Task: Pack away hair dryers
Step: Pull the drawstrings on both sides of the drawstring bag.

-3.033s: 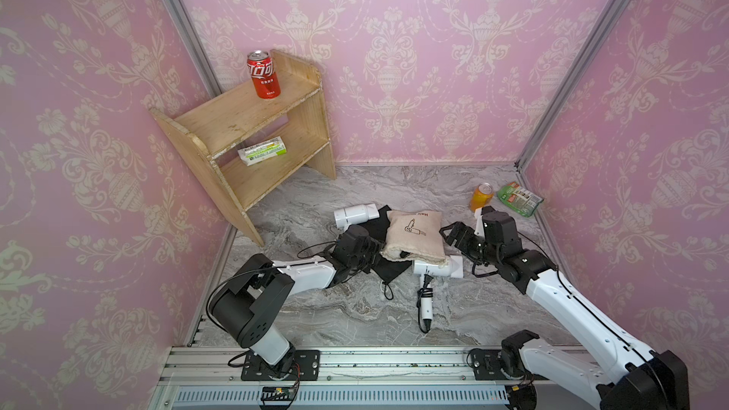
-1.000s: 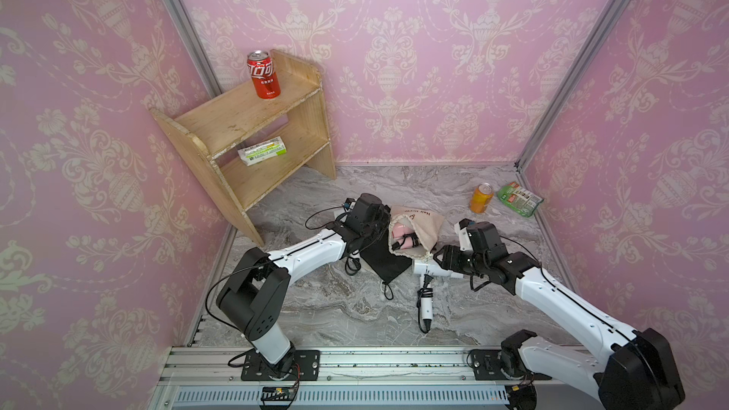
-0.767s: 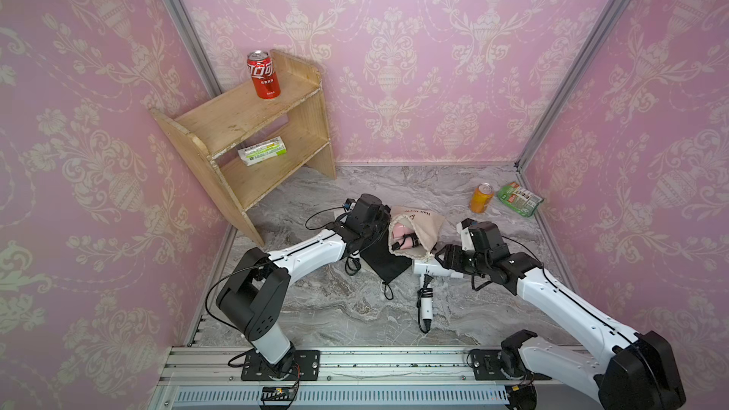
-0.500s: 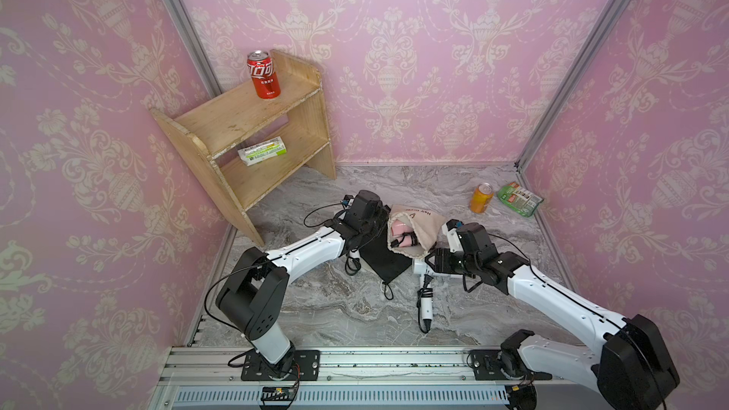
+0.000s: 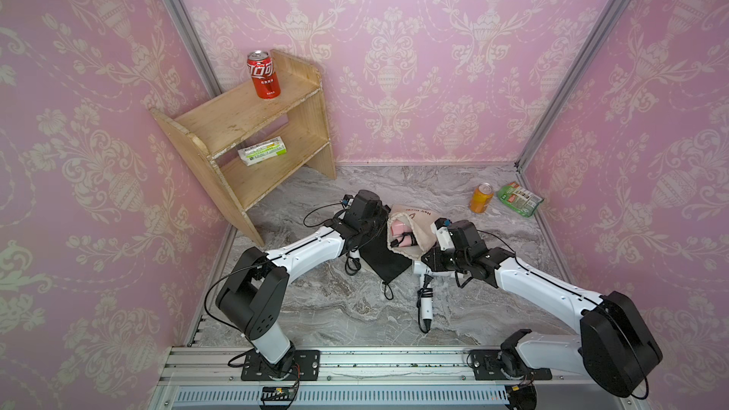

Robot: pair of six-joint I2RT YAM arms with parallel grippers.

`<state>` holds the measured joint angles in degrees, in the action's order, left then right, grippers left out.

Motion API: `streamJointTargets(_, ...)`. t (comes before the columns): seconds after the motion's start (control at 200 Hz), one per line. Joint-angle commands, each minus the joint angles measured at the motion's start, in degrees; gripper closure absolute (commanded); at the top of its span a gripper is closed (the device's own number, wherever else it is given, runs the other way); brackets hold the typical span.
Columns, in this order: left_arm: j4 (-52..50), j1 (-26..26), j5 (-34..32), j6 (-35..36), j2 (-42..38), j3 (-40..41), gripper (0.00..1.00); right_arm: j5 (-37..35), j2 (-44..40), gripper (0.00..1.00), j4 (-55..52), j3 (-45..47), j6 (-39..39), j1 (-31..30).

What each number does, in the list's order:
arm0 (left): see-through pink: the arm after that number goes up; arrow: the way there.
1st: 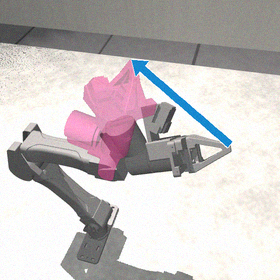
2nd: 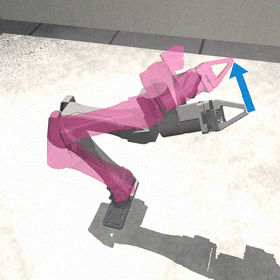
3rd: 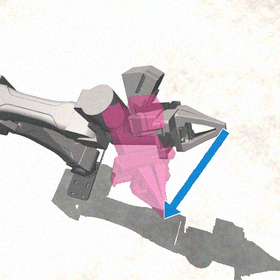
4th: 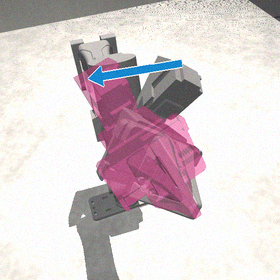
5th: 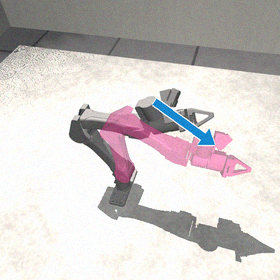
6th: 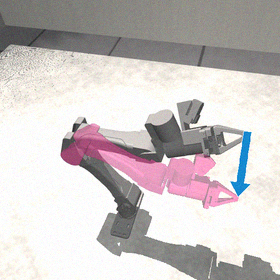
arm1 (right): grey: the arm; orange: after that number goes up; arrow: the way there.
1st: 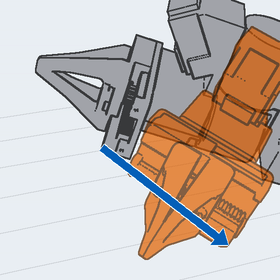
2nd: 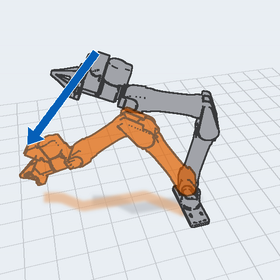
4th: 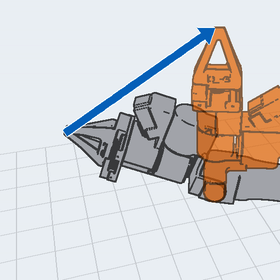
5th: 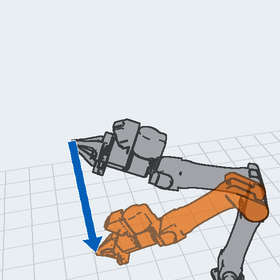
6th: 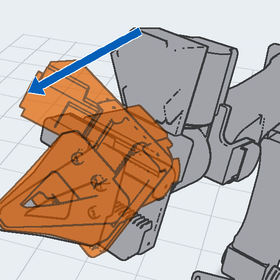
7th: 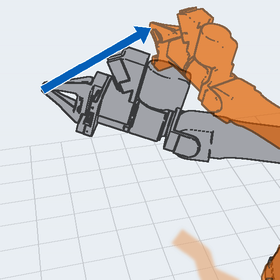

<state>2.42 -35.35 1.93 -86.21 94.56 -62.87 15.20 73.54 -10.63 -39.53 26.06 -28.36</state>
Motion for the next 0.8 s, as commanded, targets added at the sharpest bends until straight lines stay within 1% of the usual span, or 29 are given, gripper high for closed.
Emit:
streamJointTargets(0.0,-0.33,0.64,-1.41,1.75,0.45,-1.29,1.0,0.3,-0.33,1.0,-0.77,-1.34,-0.23,-0.47)
streamJointTargets(0.215,-1.15,1.62,-1.97,3.04,-0.16,-1.56,1.0,-5.44,-4.59,1.0,-7.96,-2.24,-0.75,-0.26)
streamJointTargets(0.39,-2.27,3.02,-2.84,4.58,-1.3,-1.74,1.0,-5.19,-6.62,1.0,-12.03,-3.18,-1.45,1.59)
streamJointTargets(0.57,-2.7,4.74,-2.93,5.39,-2.0,-1.38,1.0,-4.38,-8.7,1.0,-14.85,-3.49,-2.41,5.28)
streamJointTargets(0.796,-4.31,6.6,-2.99,7.4,-2.78,-3.62,1.0,-9.4,-9.03,1.0,-19.87,-7.98,-2.08,11.14)
